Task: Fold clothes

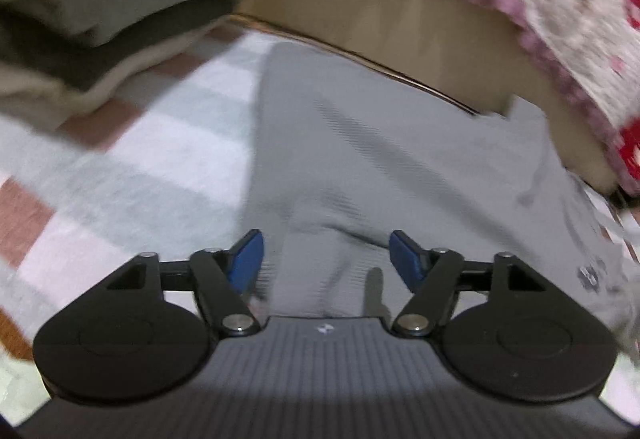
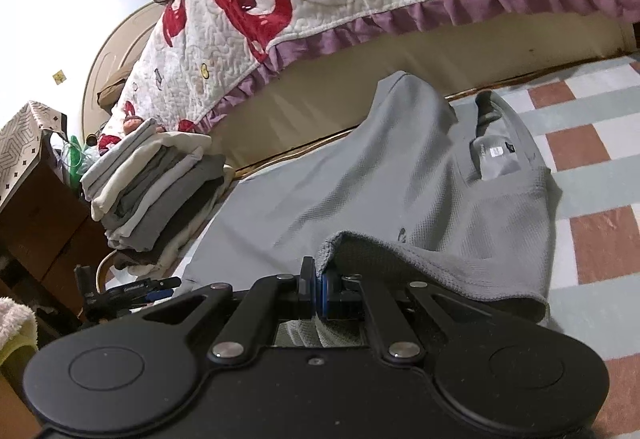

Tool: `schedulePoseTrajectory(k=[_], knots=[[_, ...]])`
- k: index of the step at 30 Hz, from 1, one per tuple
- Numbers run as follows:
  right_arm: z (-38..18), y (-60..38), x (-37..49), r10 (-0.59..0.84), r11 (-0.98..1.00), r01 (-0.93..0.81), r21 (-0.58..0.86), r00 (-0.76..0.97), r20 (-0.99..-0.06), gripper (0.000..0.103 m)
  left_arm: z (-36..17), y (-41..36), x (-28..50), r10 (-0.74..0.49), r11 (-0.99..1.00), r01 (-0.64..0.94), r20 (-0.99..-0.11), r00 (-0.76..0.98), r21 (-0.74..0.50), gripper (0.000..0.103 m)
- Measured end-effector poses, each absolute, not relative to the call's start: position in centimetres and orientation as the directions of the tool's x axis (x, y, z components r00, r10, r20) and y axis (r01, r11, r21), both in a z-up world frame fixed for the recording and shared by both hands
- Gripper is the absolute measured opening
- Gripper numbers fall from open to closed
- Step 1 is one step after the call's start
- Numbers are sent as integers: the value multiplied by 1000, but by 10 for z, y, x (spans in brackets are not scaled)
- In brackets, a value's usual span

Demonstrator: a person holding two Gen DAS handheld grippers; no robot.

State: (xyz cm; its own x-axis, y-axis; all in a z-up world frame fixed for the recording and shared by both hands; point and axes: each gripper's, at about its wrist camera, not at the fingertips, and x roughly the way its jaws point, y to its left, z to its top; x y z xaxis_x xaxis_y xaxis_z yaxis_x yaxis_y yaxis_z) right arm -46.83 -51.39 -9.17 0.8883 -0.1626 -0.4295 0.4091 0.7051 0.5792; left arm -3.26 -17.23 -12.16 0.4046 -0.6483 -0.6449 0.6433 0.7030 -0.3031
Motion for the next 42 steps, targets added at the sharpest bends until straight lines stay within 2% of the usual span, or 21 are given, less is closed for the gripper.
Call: schedulePoseTrajectory(k=[3, 8, 10, 11, 12, 13, 16, 20, 25, 27, 30, 32, 35, 37, 39, 42], knots=[[-92, -514, -467, -167, 705, 415, 575, 885, -434, 6, -125, -185, -33, -623, 711, 657, -660, 420, -252, 63], [-94, -514, -469, -174, 702, 426, 571, 880, -443, 6, -133, -190, -28, -535, 788, 593, -662, 525, -167, 63], [-96, -516, -470, -177, 697, 433, 572, 876, -448, 6, -132, -192, -30, -579, 746, 639, -658, 482, -188, 63], [-97, -516, -470, -178, 694, 437, 572, 874, -451, 6, -132, -192, -31, -602, 722, 662, -656, 455, -203, 52], [-99, -517, -470, -180, 690, 442, 573, 872, -455, 6, -131, -193, -33, -616, 704, 679, -655, 438, -208, 12], [-101, -518, -470, -181, 687, 446, 574, 870, -458, 6, -130, -195, -36, -617, 698, 688, -655, 436, -200, 5], [-106, -521, -468, -191, 683, 467, 561, 857, -479, 6, -118, -194, -42, -630, 692, 695, -634, 448, -195, 5], [-92, -532, -464, -198, 685, 467, 559, 858, -475, 5, -70, -173, -38, -697, 686, 672, -519, 495, -279, 5], [-18, -513, -479, -126, 760, 317, 568, 929, -349, 5, -2, -136, -66, -759, 644, 694, -376, 531, -321, 5], [7, -494, -491, -72, 780, 256, 571, 943, -324, 5, 13, -119, -86, -764, 642, 689, -354, 539, -336, 5], [16, -459, -506, -11, 826, 207, 525, 936, -351, 5, 4, -99, -107, -720, 689, 657, -386, 576, -305, 5], [-6, -444, -506, -16, 832, 255, 493, 899, -439, 5, -11, -95, -116, -677, 726, 629, -445, 586, -277, 5], [-43, -435, -506, 8, 783, 324, 531, 848, -529, 5, -28, -92, -127, -603, 778, 584, -536, 591, -232, 5], [-50, -426, -510, 33, 778, 319, 541, 840, -542, 5, -34, -84, -131, -574, 803, 544, -562, 595, -243, 5], [-57, -420, -515, 94, 753, 287, 593, 844, -528, 5, -43, -81, -132, -526, 832, 507, -606, 597, -224, 5], [-71, -412, -514, 135, 744, 288, 603, 818, -559, 4, -56, -83, -130, -478, 854, 486, -648, 593, -185, 5]])
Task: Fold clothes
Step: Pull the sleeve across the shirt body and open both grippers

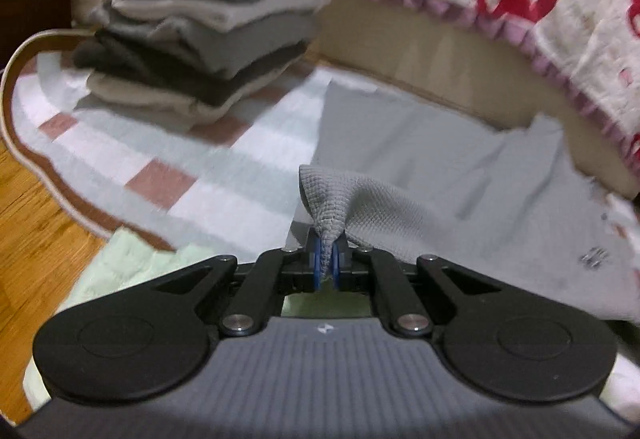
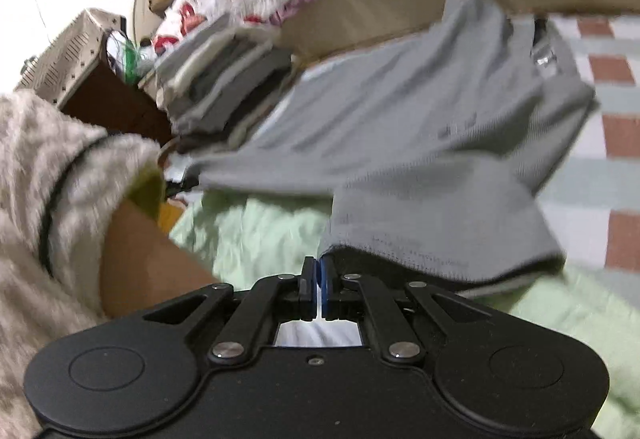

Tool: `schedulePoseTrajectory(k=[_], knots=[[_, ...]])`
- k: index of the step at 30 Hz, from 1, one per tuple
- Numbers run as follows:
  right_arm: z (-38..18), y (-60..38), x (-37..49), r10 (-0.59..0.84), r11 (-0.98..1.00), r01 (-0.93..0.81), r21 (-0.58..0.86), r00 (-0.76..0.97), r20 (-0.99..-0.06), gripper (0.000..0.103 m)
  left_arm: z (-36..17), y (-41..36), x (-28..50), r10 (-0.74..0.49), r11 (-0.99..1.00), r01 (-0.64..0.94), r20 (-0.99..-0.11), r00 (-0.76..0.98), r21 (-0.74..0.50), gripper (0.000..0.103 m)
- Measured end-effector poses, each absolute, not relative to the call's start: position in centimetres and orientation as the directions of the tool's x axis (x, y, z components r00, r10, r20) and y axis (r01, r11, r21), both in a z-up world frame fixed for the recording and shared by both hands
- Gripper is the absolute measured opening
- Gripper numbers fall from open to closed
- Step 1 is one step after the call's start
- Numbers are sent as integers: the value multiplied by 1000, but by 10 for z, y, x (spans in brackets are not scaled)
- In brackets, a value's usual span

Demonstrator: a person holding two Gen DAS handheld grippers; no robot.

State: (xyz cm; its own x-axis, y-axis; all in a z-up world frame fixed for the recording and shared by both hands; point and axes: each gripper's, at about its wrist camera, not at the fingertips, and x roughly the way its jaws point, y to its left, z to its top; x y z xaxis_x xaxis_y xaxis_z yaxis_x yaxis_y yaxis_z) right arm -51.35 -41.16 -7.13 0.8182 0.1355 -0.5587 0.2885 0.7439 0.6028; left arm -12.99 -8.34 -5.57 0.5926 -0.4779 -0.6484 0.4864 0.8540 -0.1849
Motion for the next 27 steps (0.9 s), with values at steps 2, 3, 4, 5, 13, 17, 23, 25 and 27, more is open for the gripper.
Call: schedulePoseTrajectory(k=[2, 3, 4, 5, 13, 17, 23, 25, 27], knots=[[-83, -411, -511, 159, 715, 305, 629, 805, -571, 4, -55, -84, -132, -463, 861, 481, -646, 607, -165, 5], [-83, -410, -511, 168, 715, 299, 632, 804, -570, 4, -54, -85, -135, -456, 864, 479, -640, 618, -153, 5], [-84, -409, -511, 177, 714, 293, 636, 804, -568, 4, -52, -85, -137, -446, 869, 475, -635, 631, -138, 5], [-82, -408, -511, 202, 704, 269, 657, 811, -549, 3, -50, -86, -140, -429, 876, 467, -633, 645, -119, 6], [-68, -437, -533, 104, 681, 351, 643, 823, -559, 22, -43, -68, -154, -172, 966, 254, -641, 748, 38, 13], [-87, -482, -549, -85, 565, 537, 626, 793, -603, 53, -23, -60, -152, -210, 969, 244, -614, 761, -29, 12], [-136, -496, -534, -46, 472, 592, 654, 757, -652, 55, -27, -131, -141, -491, 839, 525, -612, 619, -142, 22], [-152, -497, -528, -21, 436, 595, 675, 757, -653, 55, -33, -165, -140, -547, 780, 611, -624, 558, -137, 28], [-144, -491, -525, -30, 474, 553, 685, 787, -616, 15, -39, -197, -141, -591, 715, 688, -635, 498, -125, 30]])
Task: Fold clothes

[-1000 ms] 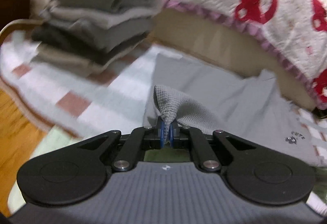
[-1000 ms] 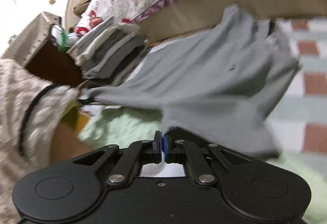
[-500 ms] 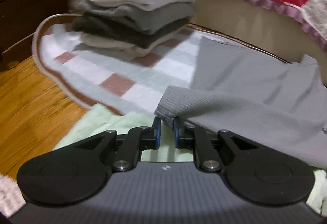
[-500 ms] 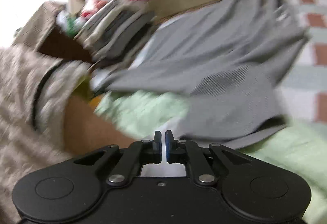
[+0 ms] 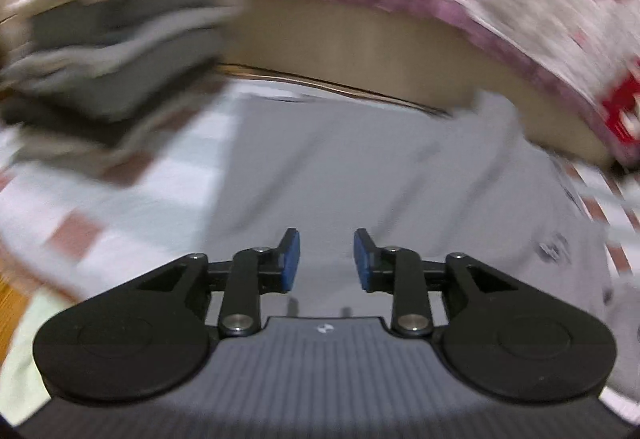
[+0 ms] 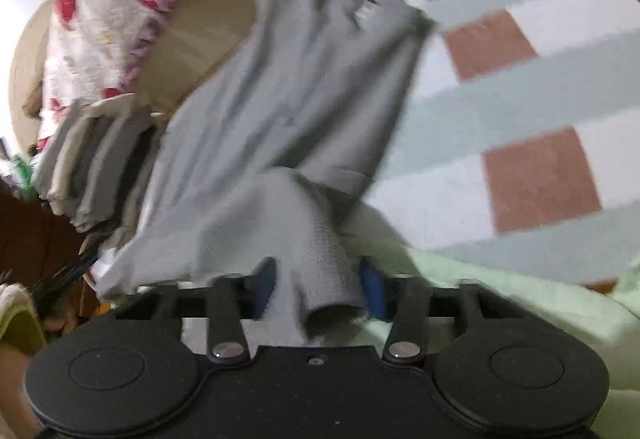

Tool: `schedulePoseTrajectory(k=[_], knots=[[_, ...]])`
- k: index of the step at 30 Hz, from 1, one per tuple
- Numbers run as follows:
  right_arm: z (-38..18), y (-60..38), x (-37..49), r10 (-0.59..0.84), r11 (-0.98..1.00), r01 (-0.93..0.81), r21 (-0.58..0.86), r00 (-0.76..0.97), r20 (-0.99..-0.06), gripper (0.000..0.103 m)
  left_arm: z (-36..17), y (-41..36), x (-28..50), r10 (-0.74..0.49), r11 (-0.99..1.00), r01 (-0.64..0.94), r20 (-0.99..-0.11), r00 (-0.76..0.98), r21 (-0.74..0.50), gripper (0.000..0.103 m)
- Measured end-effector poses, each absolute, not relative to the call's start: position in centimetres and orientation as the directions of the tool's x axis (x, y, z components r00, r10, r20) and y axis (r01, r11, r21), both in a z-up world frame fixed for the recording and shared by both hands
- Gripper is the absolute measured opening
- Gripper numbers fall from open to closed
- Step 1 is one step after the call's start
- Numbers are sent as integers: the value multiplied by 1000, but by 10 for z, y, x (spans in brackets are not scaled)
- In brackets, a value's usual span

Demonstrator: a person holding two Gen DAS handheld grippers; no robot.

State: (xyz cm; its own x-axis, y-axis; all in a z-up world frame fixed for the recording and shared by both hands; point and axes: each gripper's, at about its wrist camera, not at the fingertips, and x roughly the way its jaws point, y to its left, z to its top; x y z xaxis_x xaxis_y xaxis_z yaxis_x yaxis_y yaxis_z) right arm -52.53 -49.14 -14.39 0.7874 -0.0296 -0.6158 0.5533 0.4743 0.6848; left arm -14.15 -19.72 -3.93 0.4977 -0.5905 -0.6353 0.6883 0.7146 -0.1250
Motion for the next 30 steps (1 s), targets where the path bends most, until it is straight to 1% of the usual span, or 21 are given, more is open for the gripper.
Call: schedulePoseTrajectory(k=[1, 4, 6, 8, 11, 12, 13, 15, 17, 18, 19, 21, 22, 23, 24, 28, 29, 30], knots=[[-135, -487, -525, -39, 495, 523, 694, 811, -584, 6, -42, -210, -144, -604, 690, 714, -641, 474, -122, 30], [-85, -467, -547, -59, 527, 403, 749, 896, -440, 6, -47, -230, -152, -625, 642, 752, -671, 400, -149, 30], [-60, -447, -567, -88, 559, 421, 714, 887, -454, 6, -56, -232, -154, -603, 643, 747, -714, 357, -170, 34], [-57, -433, -579, -84, 595, 477, 647, 838, -540, 6, -69, -226, -159, -552, 654, 741, -767, 328, -154, 34], [-90, -426, -591, -61, 524, 616, 589, 716, -695, 6, -89, -211, -164, -456, 682, 724, -833, 314, -100, 35], [-100, -424, -587, -47, 515, 642, 568, 683, -729, 6, -95, -204, -166, -433, 692, 716, -845, 314, -89, 35], [-110, -423, -584, -32, 508, 666, 547, 649, -760, 6, -97, -195, -166, -429, 705, 703, -847, 314, -96, 35], [-116, -419, -576, -2, 512, 679, 526, 613, -790, 6, -96, -179, -163, -435, 732, 669, -846, 309, -132, 35], [-112, -421, -571, 27, 533, 681, 502, 579, -815, 7, -87, -172, -159, -440, 739, 659, -841, 314, -141, 35], [-103, -428, -570, 4, 550, 684, 480, 573, -820, 9, -81, -171, -157, -442, 738, 660, -839, 318, -139, 35], [-95, -435, -569, -20, 566, 686, 457, 566, -824, 16, -75, -170, -156, -444, 737, 661, -836, 322, -137, 35], [-78, -450, -567, -68, 596, 689, 412, 554, -829, 37, -63, -170, -152, -460, 729, 671, -824, 330, -138, 35], [-70, -466, -568, -118, 579, 693, 429, 592, -797, 53, -53, -174, -150, -498, 706, 692, -800, 334, -150, 36], [-63, -482, -569, -169, 563, 696, 446, 625, -762, 56, -45, -182, -148, -537, 683, 712, -774, 335, -165, 40], [-56, -498, -570, -218, 549, 696, 463, 654, -724, 56, -39, -192, -145, -568, 662, 727, -754, 331, -180, 42], [-80, -579, -532, -217, 586, 649, 485, 702, -678, 56, -40, -251, -129, -636, 599, 774, -710, 303, -206, 42], [-94, -599, -516, -206, 605, 646, 466, 692, -691, 55, -46, -268, -128, -629, 597, 780, -713, 310, -188, 42], [-107, -617, -503, -248, 611, 671, 420, 666, -704, 55, -51, -284, -126, -622, 595, 785, -716, 317, -169, 42]])
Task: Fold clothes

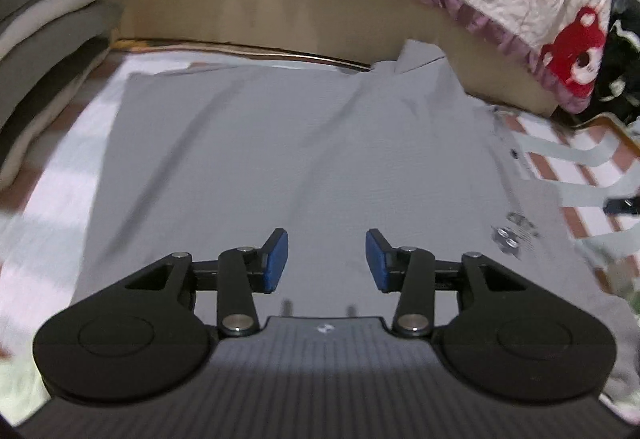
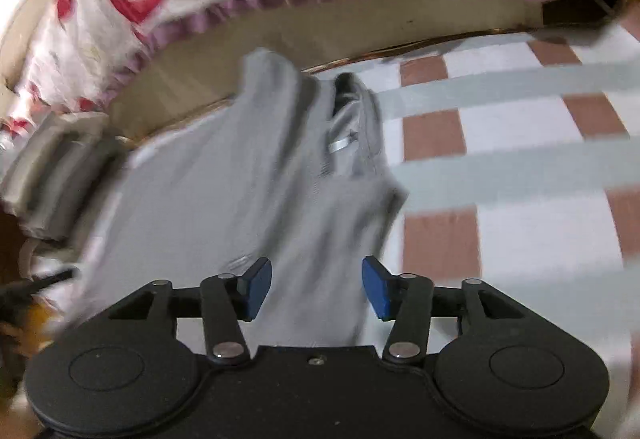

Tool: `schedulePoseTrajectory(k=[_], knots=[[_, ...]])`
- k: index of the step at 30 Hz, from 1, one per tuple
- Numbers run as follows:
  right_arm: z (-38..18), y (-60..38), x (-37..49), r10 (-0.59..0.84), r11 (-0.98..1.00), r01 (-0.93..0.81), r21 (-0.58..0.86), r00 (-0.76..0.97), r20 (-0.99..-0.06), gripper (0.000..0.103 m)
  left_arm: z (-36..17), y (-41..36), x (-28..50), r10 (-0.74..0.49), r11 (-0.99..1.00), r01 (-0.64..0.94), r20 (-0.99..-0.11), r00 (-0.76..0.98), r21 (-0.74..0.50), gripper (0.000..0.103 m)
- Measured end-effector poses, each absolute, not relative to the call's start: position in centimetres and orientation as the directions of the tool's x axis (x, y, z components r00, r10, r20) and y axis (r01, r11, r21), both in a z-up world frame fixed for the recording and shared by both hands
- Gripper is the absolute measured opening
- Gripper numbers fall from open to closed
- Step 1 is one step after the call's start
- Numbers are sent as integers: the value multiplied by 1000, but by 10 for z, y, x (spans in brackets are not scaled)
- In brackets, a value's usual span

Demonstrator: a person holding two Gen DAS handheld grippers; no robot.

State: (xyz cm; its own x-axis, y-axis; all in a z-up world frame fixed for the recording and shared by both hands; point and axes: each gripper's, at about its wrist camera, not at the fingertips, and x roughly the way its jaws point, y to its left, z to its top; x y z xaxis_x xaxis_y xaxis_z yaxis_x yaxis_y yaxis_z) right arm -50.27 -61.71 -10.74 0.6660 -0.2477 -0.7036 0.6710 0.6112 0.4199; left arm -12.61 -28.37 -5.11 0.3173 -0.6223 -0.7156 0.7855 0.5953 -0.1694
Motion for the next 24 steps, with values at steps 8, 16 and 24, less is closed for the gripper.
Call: schedulePoseTrajectory(k=[8, 16, 24], knots=[[-172, -666, -452, -291, 564, 693, 449, 676, -677, 56, -82, -341, -101, -573, 607, 787, -747, 337, -110, 42], [-138, -618, -467, -562, 565, 784, 258, 595, -574, 6, -104, -353, -84, -527, 614, 788, -768, 362, -50, 42], [-149, -625, -458, -496, 487, 852, 192, 451, -742, 16, -115, -337, -75, -453, 623, 782, -796, 401, 40, 42]])
